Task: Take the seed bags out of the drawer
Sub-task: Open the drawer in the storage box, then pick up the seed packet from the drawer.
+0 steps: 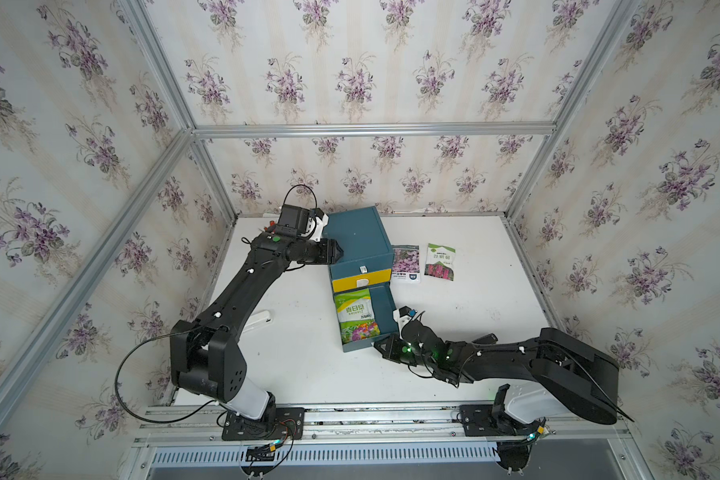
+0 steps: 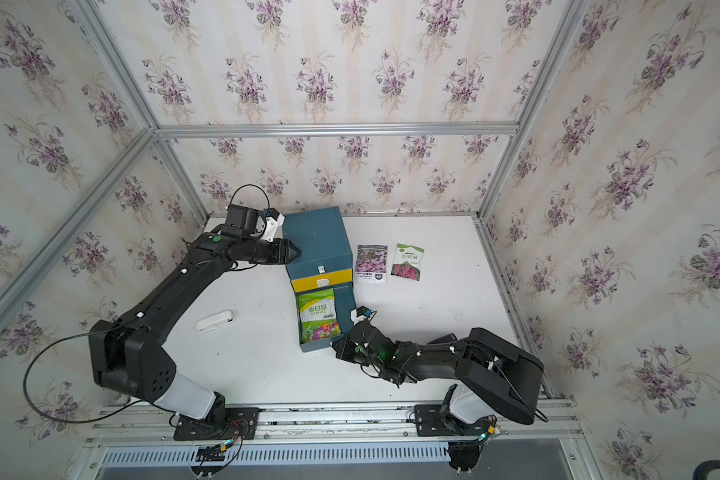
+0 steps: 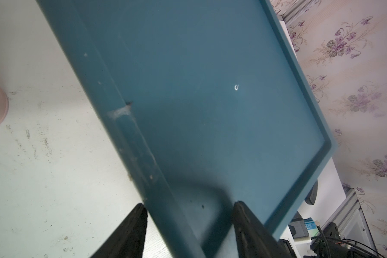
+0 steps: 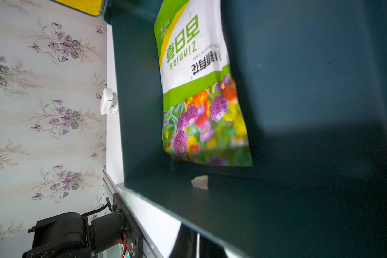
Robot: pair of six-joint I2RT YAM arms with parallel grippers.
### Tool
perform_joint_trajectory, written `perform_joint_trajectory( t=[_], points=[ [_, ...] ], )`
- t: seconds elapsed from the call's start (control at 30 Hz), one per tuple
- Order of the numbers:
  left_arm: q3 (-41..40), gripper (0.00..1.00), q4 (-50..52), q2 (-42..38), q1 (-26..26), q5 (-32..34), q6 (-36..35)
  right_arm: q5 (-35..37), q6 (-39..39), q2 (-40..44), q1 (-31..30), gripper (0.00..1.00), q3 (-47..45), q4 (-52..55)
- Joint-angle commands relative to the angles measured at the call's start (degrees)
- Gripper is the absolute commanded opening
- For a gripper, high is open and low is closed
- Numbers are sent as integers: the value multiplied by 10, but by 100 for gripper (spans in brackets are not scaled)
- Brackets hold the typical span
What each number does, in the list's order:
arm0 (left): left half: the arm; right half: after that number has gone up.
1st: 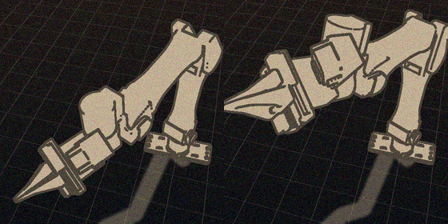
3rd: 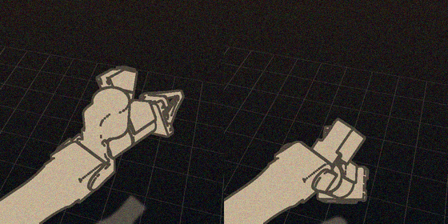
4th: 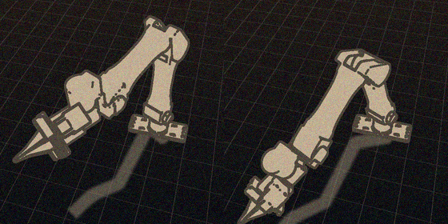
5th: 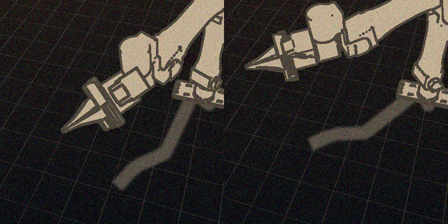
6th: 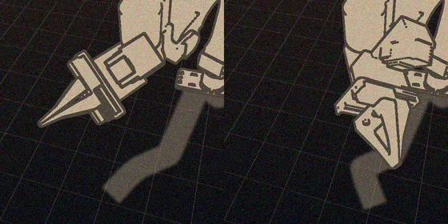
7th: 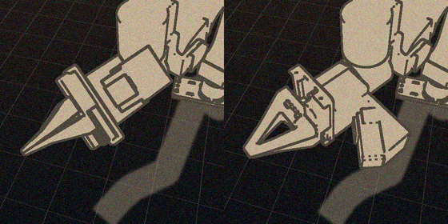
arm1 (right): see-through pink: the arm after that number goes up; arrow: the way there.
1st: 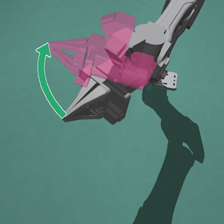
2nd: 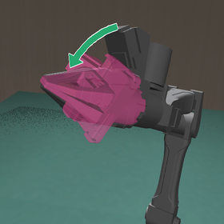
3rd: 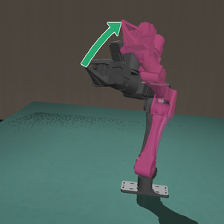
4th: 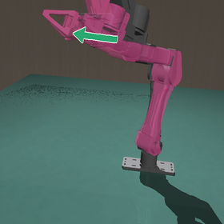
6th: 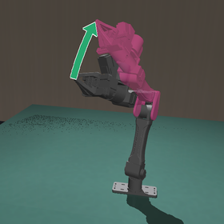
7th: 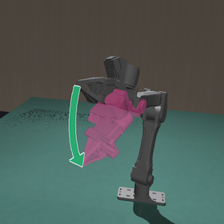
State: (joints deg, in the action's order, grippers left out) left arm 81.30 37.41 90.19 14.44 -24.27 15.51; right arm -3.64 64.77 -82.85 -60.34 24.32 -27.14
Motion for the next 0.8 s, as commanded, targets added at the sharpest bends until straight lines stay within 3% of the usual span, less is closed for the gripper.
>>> perform_joint_trajectory(
  t=[0.0, 0.53, 0.67, 0.77],
  points=[
    [-9, 64, 122, 8, 1, 48, -14, 1, 0, 9, -2, 0, -1, 21],
    [-10, 64, 122, 5, 2, 48, -14, -5, -1, 24, -10, 0, 0, 58],
    [-10, 64, 122, 6, 2, 48, -15, 3, -5, 32, -12, 29, 7, 79],
    [-9, 64, 123, 5, 2, 48, -17, 15, -12, 50, -14, 41, 17, 112]
  ],
)
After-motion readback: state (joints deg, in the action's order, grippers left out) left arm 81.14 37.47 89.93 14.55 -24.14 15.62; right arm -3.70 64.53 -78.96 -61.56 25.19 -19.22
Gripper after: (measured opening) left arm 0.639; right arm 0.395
